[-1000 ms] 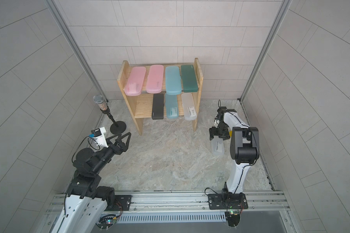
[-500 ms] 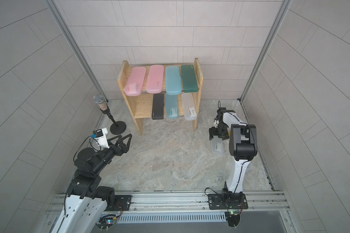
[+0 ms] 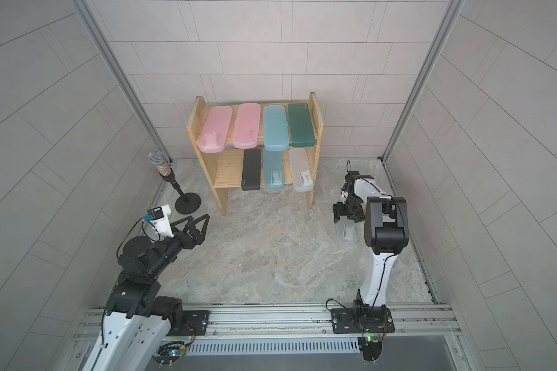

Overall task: Remove the pencil cases from the shelf
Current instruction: Place the pencil case at the center of the board, then pick up the pencil case from the shelf.

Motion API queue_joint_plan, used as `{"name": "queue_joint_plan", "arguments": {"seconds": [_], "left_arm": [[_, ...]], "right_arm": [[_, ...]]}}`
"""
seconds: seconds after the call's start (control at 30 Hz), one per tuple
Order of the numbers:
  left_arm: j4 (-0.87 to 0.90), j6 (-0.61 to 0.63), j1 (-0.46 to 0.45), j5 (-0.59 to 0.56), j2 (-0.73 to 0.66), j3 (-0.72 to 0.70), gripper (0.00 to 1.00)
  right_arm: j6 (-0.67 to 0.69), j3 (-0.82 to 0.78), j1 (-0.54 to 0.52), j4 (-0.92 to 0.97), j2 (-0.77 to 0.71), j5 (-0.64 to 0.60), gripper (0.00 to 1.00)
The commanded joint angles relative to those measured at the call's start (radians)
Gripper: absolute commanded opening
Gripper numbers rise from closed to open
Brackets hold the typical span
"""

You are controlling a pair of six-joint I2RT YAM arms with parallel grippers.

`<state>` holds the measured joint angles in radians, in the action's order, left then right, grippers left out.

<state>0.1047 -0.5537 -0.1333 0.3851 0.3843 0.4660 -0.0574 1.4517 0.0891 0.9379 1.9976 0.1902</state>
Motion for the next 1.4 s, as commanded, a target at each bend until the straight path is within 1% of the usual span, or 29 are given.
{"name": "queue_joint_plan", "arguments": {"seconds": [0.0,0.03,0.07,0.27,0.4,0.47,0.6,0.73,0.8,0.9,0.93,1.0,1.1,1.13,1.2,1.37], "left_arm": [[-0.008,-0.011,-0.005,-0.009,0.001,0.031,1.00],[-0.007,-0.012,-0.005,-0.007,0.000,0.031,1.00],[-0.008,-0.016,-0.005,-0.007,0.002,0.031,1.00],[-0.003,-0.017,-0.006,-0.007,0.007,0.043,1.00],[-0.016,-0.056,-0.006,-0.002,0.030,0.056,1.00],[-0.055,-0.127,-0.005,0.011,0.060,0.054,1.00],[-0.152,-0.327,-0.006,0.072,0.169,0.062,1.00],[-0.196,-0.431,-0.009,0.135,0.273,0.107,1.00],[-0.229,-0.483,-0.010,0.146,0.309,0.119,1.00],[-0.316,-0.590,-0.023,0.183,0.385,0.129,1.00],[-0.326,-0.607,-0.043,0.189,0.441,0.140,0.99],[-0.322,-0.598,-0.097,0.174,0.496,0.174,0.98],[-0.249,-0.543,-0.189,0.072,0.540,0.240,0.98],[-0.237,-0.540,-0.205,0.041,0.558,0.249,0.98],[-0.255,-0.565,-0.213,0.018,0.590,0.245,0.99],[-0.384,-0.622,-0.221,-0.040,0.673,0.202,0.98]], "right_arm": [[-0.011,0.017,0.001,0.006,-0.023,-0.027,0.88],[-0.012,0.016,0.001,0.003,-0.025,-0.029,0.91],[-0.012,0.016,0.001,0.001,-0.028,-0.028,1.00],[-0.018,0.024,0.000,-0.001,-0.046,-0.026,1.00],[-0.032,0.036,-0.003,0.000,-0.141,-0.035,1.00],[-0.049,0.034,-0.011,-0.001,-0.220,-0.043,1.00],[-0.118,-0.021,-0.028,-0.012,-0.442,-0.084,1.00],[-0.219,-0.094,-0.029,-0.047,-0.657,-0.033,1.00],[-0.238,-0.080,-0.028,-0.011,-0.693,0.029,1.00],[-0.243,-0.041,-0.031,0.055,-0.701,0.092,1.00],[-0.243,-0.038,-0.035,0.065,-0.709,0.108,1.00],[-0.249,-0.044,-0.045,0.063,-0.738,0.113,1.00],[-0.254,-0.060,-0.054,0.043,-0.783,0.114,1.00],[-0.255,-0.061,-0.054,0.040,-0.791,0.124,1.00],[-0.260,-0.054,-0.055,0.047,-0.795,0.134,1.00],[-0.266,-0.052,-0.058,0.047,-0.807,0.153,1.00]]}}
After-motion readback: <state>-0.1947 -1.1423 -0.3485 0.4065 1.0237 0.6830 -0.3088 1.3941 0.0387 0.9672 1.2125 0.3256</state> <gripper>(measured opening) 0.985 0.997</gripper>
